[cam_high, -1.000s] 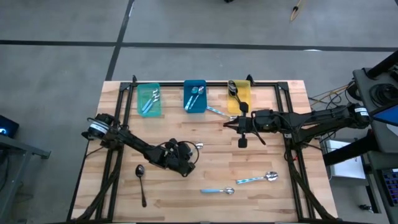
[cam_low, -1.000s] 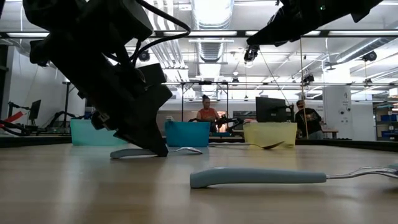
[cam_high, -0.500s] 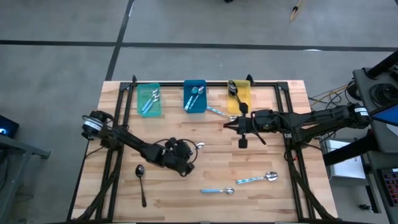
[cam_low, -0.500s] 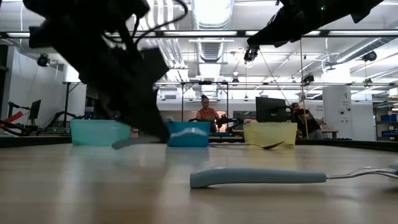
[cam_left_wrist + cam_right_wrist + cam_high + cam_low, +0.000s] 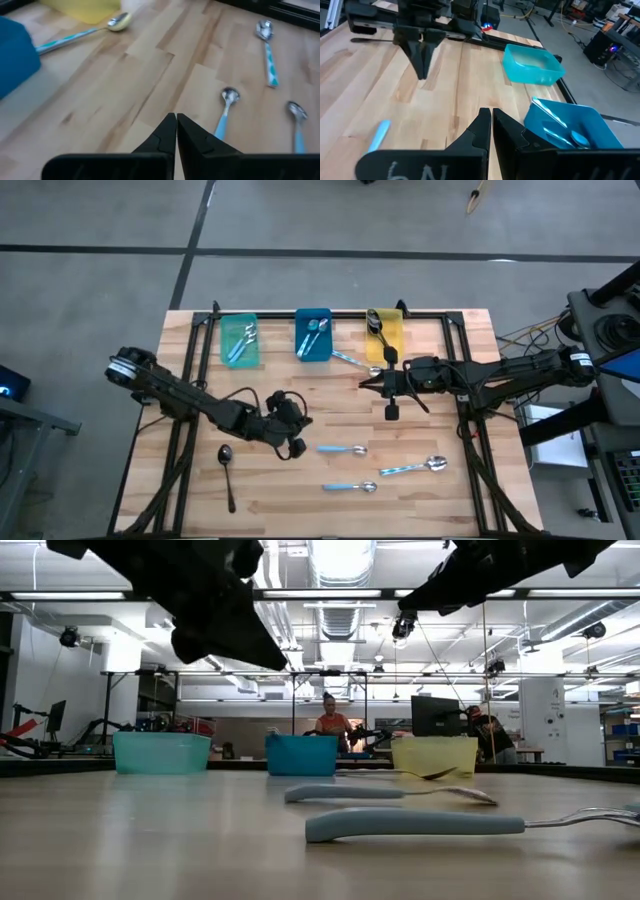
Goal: Sort silverware by color (type)
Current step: Put the blue spoon into the green bin
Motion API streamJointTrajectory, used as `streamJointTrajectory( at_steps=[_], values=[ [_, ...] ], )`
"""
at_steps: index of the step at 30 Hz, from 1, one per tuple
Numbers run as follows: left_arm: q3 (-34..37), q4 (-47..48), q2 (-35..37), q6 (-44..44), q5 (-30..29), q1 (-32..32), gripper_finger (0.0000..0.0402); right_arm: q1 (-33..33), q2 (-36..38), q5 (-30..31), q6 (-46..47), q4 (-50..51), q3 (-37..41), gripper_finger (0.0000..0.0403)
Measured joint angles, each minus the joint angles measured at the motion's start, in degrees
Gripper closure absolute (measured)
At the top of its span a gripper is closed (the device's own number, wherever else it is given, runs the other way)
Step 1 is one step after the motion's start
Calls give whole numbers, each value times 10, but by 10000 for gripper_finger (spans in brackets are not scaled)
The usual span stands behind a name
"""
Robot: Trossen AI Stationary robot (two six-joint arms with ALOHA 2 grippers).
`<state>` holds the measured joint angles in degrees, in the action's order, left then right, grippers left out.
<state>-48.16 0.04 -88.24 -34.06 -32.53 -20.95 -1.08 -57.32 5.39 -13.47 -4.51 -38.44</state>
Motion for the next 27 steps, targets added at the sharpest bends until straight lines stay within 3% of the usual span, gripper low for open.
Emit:
streamJointTrajectory(
  at_steps=[7,15,18,27],
  values=[
    [0,-21,-15,5,51,0,400,0,1,1,-1,16,0,394],
    [0,-153,-103,29,64,0,401,0,3,1,-2,15,0,394],
    [-4,-175,-136,51,96,0,400,0,3,2,-2,14,0,394],
    [-64,-175,-209,97,110,-8,331,0,3,2,8,12,0,394]
  ],
)
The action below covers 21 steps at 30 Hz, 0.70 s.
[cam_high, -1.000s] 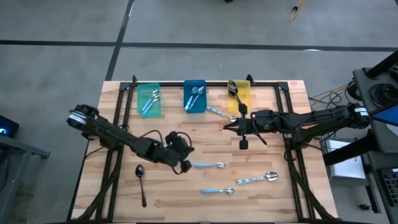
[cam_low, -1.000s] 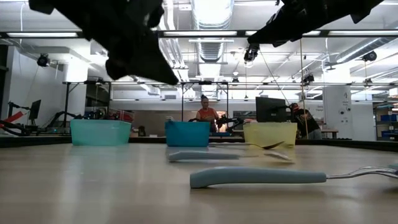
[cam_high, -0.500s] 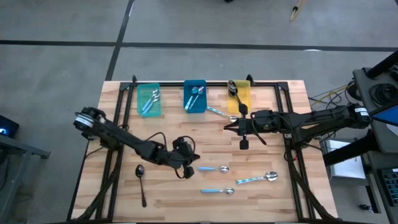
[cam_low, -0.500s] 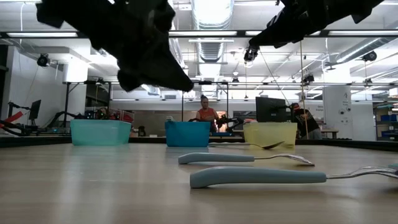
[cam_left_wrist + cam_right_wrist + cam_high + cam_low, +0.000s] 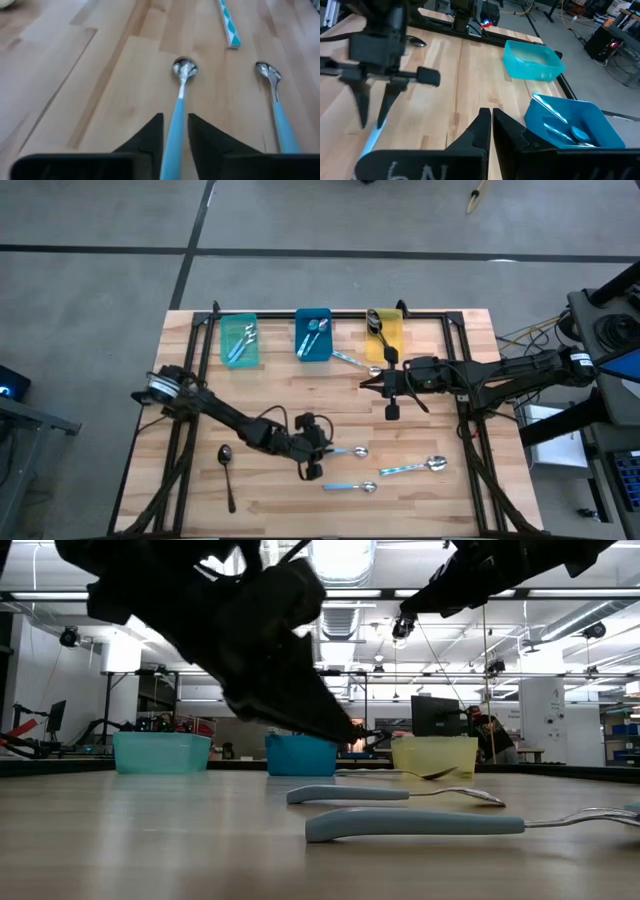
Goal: Sort silverware by color (type)
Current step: Put the blue spoon into the green bin
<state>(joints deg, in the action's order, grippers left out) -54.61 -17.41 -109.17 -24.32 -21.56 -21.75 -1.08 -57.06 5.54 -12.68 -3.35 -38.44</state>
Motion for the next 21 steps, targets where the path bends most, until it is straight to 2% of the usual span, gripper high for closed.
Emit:
streamJointTrajectory(
  at_steps=[6,10,15,21],
  values=[
    [-48,20,-52,26,-3,-2,264,0,0,0,7,-2,0,394],
    [-58,32,-72,28,-3,-3,239,0,0,0,9,-1,0,394],
    [-57,38,-86,24,-5,-3,238,0,0,0,6,0,0,394],
    [-59,41,-98,7,-10,-3,268,0,0,0,1,0,0,394]
  ],
)
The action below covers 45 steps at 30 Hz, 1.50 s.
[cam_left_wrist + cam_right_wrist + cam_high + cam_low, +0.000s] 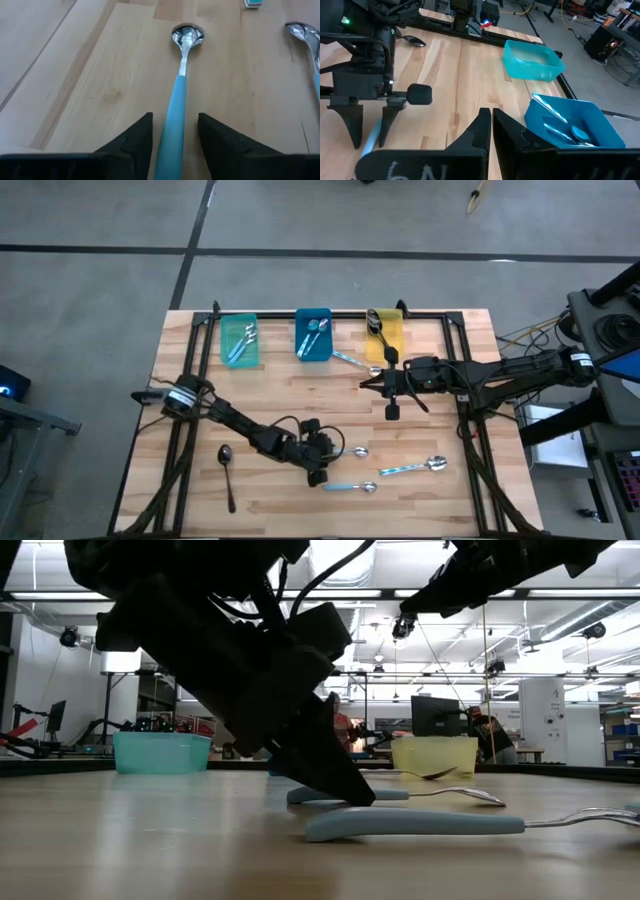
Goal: Sort silverware by color (type)
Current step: Put the blue spoon into the green bin
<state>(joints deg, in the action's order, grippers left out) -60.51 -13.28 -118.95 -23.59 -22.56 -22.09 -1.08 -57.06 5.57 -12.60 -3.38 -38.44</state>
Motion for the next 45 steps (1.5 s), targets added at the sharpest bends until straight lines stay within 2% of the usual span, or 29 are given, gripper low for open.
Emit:
streamJointTrajectory(
  at_steps=[10,21,32,39,45],
  values=[
    [0,20,-3,-33,0,1,371,0,0,0,1,1,0,394],
    [4,29,17,-34,5,1,371,0,0,0,7,1,0,394],
    [5,80,56,-19,-1,1,371,0,0,0,7,2,0,394],
    [13,81,103,3,-5,1,371,0,0,0,7,2,0,394],
    [52,64,169,14,-7,2,371,0,0,-1,7,1,0,394]
  ],
)
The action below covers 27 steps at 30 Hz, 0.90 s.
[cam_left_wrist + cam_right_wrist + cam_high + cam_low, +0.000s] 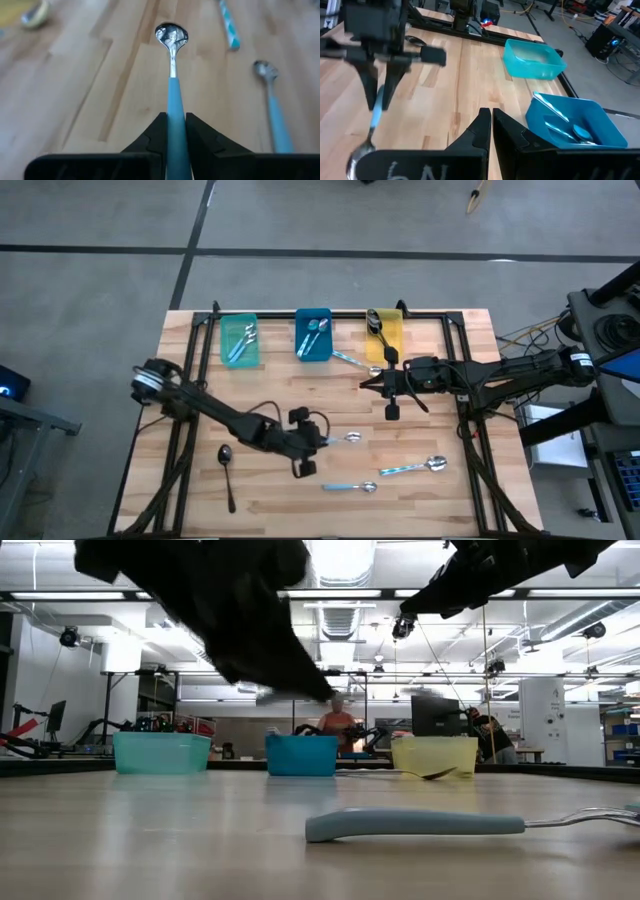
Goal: Sort silverware by color (type)
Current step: Put the blue spoon into the green bin
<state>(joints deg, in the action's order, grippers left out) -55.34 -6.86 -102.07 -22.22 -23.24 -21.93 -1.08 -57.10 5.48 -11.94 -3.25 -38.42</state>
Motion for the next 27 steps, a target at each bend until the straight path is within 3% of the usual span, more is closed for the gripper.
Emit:
streamJointTrajectory(
  at_steps=[10,14,21,27],
  values=[
    [123,-162,164,44,60,-1,371,0,0,-40,-11,-5,0,394],
    [178,-271,205,36,63,-1,371,0,-1,-68,-10,-6,1,394],
    [252,-496,213,-18,63,1,371,-2,-16,-169,0,-93,2,367],
    [263,-621,162,-30,63,1,371,-2,-68,-176,-7,-206,2,297]
  ],
)
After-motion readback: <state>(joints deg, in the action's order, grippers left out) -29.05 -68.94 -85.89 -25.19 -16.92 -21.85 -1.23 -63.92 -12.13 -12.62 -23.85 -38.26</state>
